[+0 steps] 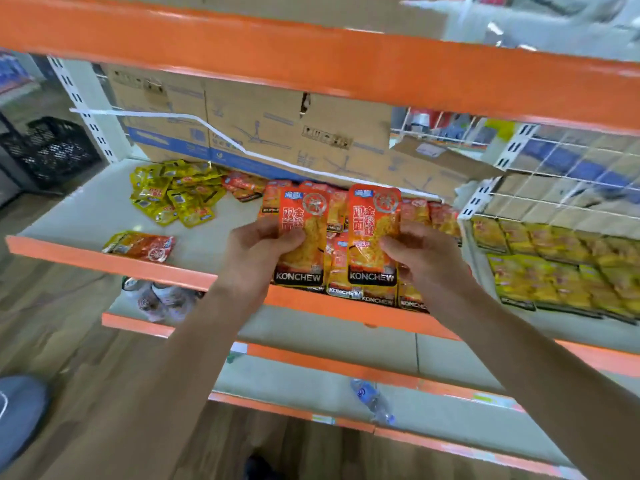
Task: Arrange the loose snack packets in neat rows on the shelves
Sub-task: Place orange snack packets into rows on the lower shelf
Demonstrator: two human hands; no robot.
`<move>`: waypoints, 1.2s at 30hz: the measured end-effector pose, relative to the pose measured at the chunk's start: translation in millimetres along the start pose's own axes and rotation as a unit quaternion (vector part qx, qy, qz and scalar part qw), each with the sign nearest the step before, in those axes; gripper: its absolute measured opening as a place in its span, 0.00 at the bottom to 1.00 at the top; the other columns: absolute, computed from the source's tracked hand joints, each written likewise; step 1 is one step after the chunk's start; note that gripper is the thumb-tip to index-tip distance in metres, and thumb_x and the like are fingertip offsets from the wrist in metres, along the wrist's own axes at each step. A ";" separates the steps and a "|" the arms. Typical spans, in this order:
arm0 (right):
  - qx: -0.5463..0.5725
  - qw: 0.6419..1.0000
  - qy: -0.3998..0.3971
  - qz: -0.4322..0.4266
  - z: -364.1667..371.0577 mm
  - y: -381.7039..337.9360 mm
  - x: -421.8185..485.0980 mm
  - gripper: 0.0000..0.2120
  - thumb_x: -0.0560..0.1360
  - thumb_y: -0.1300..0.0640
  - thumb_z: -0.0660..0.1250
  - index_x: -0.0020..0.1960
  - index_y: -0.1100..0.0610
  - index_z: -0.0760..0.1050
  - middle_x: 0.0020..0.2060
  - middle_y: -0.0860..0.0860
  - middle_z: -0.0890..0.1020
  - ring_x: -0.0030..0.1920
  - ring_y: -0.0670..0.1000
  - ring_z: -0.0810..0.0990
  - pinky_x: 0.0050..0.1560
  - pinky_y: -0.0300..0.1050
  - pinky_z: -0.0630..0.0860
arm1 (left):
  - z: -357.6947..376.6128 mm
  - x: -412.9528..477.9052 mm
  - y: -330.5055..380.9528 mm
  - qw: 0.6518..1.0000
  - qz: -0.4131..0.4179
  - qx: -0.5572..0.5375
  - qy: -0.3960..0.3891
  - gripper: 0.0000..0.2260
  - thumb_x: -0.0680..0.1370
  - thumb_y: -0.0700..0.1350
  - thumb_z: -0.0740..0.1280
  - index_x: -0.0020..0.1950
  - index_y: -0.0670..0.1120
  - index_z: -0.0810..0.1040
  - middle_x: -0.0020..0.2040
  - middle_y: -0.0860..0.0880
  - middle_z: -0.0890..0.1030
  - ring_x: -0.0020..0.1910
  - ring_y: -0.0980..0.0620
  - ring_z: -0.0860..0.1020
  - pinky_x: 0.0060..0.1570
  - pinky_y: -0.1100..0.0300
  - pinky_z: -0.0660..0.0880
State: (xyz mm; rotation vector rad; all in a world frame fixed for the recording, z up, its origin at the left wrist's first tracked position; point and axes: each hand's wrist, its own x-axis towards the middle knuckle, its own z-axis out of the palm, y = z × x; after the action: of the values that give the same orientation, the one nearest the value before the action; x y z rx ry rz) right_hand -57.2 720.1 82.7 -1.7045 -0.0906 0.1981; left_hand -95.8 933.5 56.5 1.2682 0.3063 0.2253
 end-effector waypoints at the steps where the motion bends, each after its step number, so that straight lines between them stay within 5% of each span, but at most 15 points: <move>1: 0.001 1.000 0.009 -0.005 -14.6 -0.4 -6.6 0.06 0.76 0.61 0.70 0.41 0.56 0.80 0.34 0.52 0.77 0.34 0.52 0.74 0.40 0.49 0.66 | 13.3 -6.7 -0.8 1.000 0.000 0.000 -0.006 0.05 0.72 0.33 0.72 0.45 0.40 0.86 0.44 0.41 0.85 0.42 0.44 0.84 0.53 0.44 0.81; 4: 0.000 0.999 0.032 -0.028 -54.2 -1.8 -26.6 0.06 0.76 0.62 0.70 0.40 0.57 0.80 0.32 0.52 0.76 0.35 0.52 0.72 0.37 0.46 0.65 | 53.5 -28.3 -0.7 1.000 0.001 0.006 -0.012 0.07 0.73 0.33 0.72 0.40 0.43 0.86 0.41 0.43 0.85 0.43 0.44 0.83 0.58 0.40 0.79; 6: 0.007 0.998 0.041 -0.043 -77.4 -2.3 -37.4 0.06 0.76 0.62 0.70 0.40 0.56 0.81 0.31 0.51 0.76 0.36 0.52 0.71 0.38 0.48 0.66 | 74.9 -41.7 -1.3 1.000 0.015 0.006 -0.023 0.03 0.73 0.35 0.74 0.44 0.41 0.86 0.44 0.41 0.85 0.46 0.43 0.82 0.60 0.39 0.78; 9: 0.030 0.997 0.051 -0.059 -106.3 -4.8 -51.4 0.06 0.76 0.64 0.69 0.41 0.59 0.81 0.33 0.53 0.77 0.37 0.52 0.72 0.42 0.51 0.67 | 101.3 -60.2 -1.6 0.998 0.048 0.016 -0.046 0.12 0.69 0.41 0.78 0.49 0.35 0.84 0.46 0.38 0.81 0.47 0.43 0.78 0.59 0.40 0.75; 12: 0.043 0.994 0.054 -0.083 -127.3 -5.9 -64.5 0.03 0.73 0.61 0.70 0.41 0.60 0.79 0.33 0.54 0.74 0.37 0.52 0.69 0.43 0.51 0.66 | 123.7 -78.1 -1.4 0.996 0.066 0.020 -0.052 0.05 0.73 0.36 0.74 0.48 0.40 0.86 0.44 0.41 0.83 0.46 0.44 0.77 0.56 0.43 0.74; 17: 0.042 0.991 0.059 -0.108 -154.8 -2.9 -79.5 0.07 0.76 0.67 0.68 0.39 0.62 0.77 0.32 0.52 0.73 0.36 0.50 0.69 0.41 0.45 0.67 | 147.7 -96.3 -1.2 0.995 0.080 0.025 -0.059 0.06 0.71 0.38 0.74 0.47 0.44 0.87 0.46 0.41 0.85 0.46 0.45 0.80 0.59 0.43 0.76; 20: 0.042 0.991 0.069 -0.111 -165.7 -3.6 -84.7 0.08 0.76 0.67 0.68 0.39 0.60 0.79 0.30 0.49 0.76 0.34 0.48 0.71 0.36 0.39 0.67 | 158.3 -102.9 -1.6 0.994 0.091 0.026 -0.054 0.14 0.66 0.44 0.77 0.50 0.41 0.86 0.51 0.35 0.84 0.49 0.42 0.81 0.63 0.36 0.75; 23: 0.056 0.991 0.067 -0.102 -172.1 -1.9 -87.4 0.09 0.77 0.67 0.68 0.40 0.57 0.80 0.30 0.47 0.78 0.33 0.47 0.73 0.40 0.44 0.70 | 162.9 -106.6 -4.6 0.994 0.086 0.029 -0.052 0.22 0.63 0.49 0.80 0.51 0.37 0.84 0.50 0.39 0.85 0.48 0.44 0.81 0.62 0.36 0.74; 28: 0.079 0.990 0.069 -0.092 -173.8 5.9 -91.3 0.09 0.77 0.69 0.67 0.42 0.58 0.81 0.30 0.45 0.80 0.32 0.44 0.74 0.42 0.45 0.72 | 169.6 -111.0 -8.3 0.996 0.063 0.037 -0.057 0.15 0.67 0.42 0.75 0.54 0.43 0.86 0.52 0.42 0.86 0.56 0.38 0.83 0.63 0.35 0.75; 36: 0.075 0.990 0.079 -0.093 -158.6 15.1 -77.2 0.08 0.77 0.67 0.67 0.41 0.59 0.81 0.32 0.52 0.77 0.36 0.50 0.71 0.41 0.47 0.67 | 154.2 -100.4 -11.9 0.996 0.050 0.054 -0.046 0.10 0.68 0.45 0.74 0.49 0.50 0.88 0.50 0.43 0.86 0.50 0.42 0.82 0.61 0.31 0.74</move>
State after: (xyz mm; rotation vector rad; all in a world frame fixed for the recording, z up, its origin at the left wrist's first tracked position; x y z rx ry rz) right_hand -104.7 550.1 94.8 -1.5466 -0.1137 -0.0688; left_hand -136.4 758.0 96.3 1.3989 0.1775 0.2379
